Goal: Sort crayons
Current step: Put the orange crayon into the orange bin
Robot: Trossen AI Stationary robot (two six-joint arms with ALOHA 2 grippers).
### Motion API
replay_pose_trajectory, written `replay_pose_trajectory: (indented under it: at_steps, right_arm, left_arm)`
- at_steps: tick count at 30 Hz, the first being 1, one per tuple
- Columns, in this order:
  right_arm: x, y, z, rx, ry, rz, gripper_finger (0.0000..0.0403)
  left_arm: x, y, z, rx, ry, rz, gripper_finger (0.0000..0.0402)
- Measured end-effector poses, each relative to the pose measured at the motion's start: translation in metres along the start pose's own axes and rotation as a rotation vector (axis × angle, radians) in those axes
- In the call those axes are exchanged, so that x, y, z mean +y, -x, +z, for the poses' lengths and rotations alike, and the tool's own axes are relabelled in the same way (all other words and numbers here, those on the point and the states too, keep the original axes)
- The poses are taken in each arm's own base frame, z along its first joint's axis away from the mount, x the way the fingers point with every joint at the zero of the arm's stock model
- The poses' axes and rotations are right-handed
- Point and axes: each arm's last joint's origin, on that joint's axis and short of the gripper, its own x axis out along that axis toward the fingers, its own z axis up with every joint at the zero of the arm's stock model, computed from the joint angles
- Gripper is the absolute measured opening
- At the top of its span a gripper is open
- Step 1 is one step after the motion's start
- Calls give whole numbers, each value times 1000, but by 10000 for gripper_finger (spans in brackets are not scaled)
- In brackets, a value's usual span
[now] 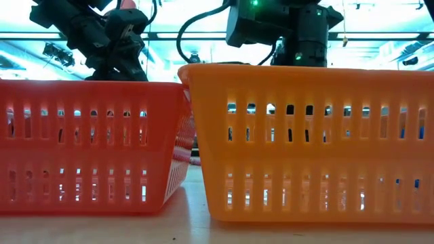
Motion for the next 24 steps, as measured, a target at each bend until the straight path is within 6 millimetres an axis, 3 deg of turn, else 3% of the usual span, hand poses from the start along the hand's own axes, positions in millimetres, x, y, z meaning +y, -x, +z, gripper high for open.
replay_pose_trajectory:
  at_steps: [5,10,16,19,24]
  right_arm:
    - [-2,20,2,-50,161,32,41]
    - [-3,47,3,-106,199,118,41]
    - [17,79,-5,-169,375,400,41]
    - [31,84,-12,-175,450,505,41]
    - [51,76,-27,-203,509,486,43]
  left_arm:
    - [0,0,-1,4,-16,-1,137]
    - [0,0,-1,4,-27,0,137]
    - [0,0,-1,4,-15,0,137]
    - [0,0,-1,4,-13,0,137]
    - [0,0,-1,4,-4,-1,137]
